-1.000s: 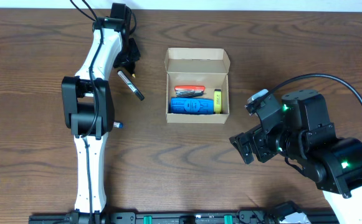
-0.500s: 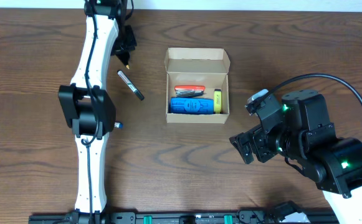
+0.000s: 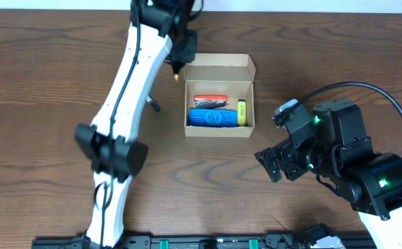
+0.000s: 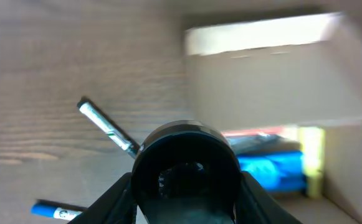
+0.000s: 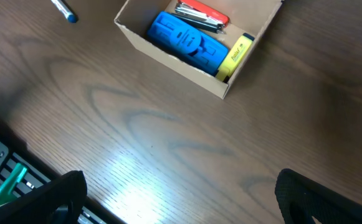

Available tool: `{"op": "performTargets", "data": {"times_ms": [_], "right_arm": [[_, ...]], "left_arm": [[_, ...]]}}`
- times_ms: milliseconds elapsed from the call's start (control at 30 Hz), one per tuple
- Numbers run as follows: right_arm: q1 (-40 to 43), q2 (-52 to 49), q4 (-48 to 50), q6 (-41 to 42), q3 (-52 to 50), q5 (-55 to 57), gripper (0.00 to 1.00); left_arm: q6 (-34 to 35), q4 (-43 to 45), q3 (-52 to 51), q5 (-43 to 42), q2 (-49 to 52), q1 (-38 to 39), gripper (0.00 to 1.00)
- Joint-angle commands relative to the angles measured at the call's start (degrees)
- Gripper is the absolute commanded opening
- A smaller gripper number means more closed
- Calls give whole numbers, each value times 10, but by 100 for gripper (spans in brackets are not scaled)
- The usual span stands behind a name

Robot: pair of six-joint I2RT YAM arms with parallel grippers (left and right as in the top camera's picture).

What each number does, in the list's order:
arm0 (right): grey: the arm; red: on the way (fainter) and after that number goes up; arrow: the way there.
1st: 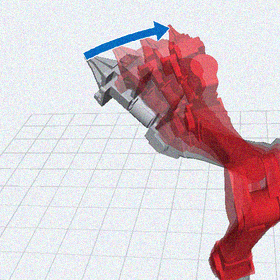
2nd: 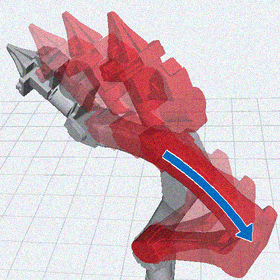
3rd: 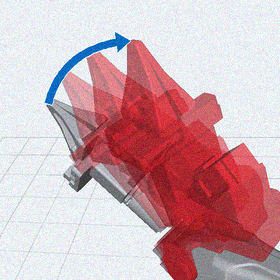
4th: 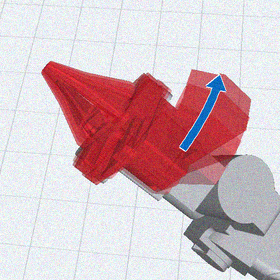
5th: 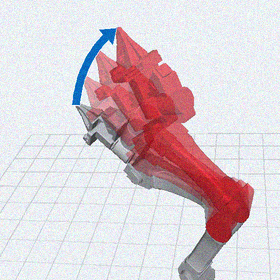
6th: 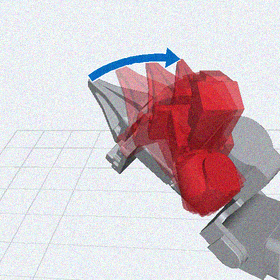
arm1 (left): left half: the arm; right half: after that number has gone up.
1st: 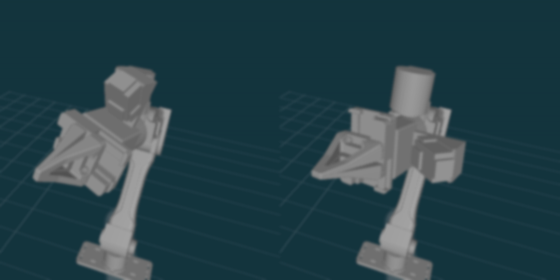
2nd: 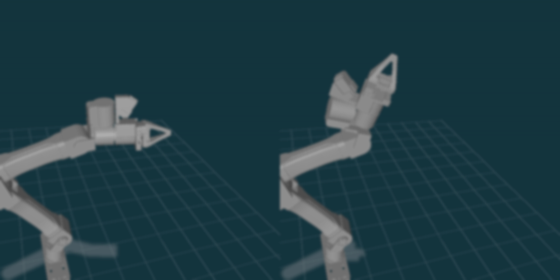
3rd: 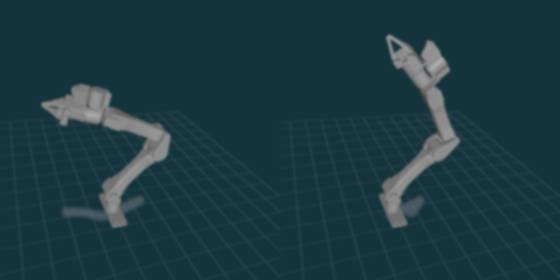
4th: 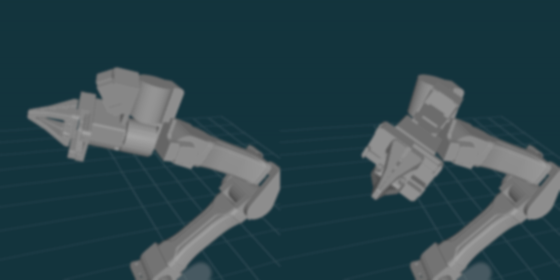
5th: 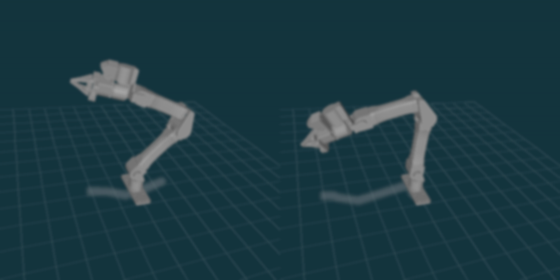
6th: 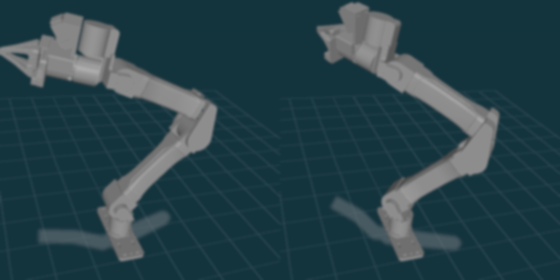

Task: Pack container
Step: 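Carry the tape dispenser with left gripper and lower into box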

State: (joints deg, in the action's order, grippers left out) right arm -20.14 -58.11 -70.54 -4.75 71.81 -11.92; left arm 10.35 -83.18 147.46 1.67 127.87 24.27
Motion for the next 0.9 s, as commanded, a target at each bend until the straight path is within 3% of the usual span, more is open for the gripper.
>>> {"op": "performTargets", "data": {"times_ms": [0, 167, 300, 500, 600, 867], "right_arm": [[3, 0, 0, 7, 2, 1, 99], [3, 0, 0, 7, 2, 1, 99], [3, 0, 0, 7, 2, 1, 99], [3, 0, 0, 7, 2, 1, 99], [3, 0, 0, 6, 2, 1, 99], [3, 0, 0, 6, 2, 1, 99]], "left_arm": [[-25, 23, -87, 2, -96, 6, 9], [-51, 152, -337, -20, -228, 11, 9], [-99, 221, -450, -62, -263, 25, 9], [-249, 268, -495, -62, -233, 58, 6], [-292, 278, -495, -70, -207, 61, 5], [-463, 283, -495, -172, -155, 61, 6]]}}
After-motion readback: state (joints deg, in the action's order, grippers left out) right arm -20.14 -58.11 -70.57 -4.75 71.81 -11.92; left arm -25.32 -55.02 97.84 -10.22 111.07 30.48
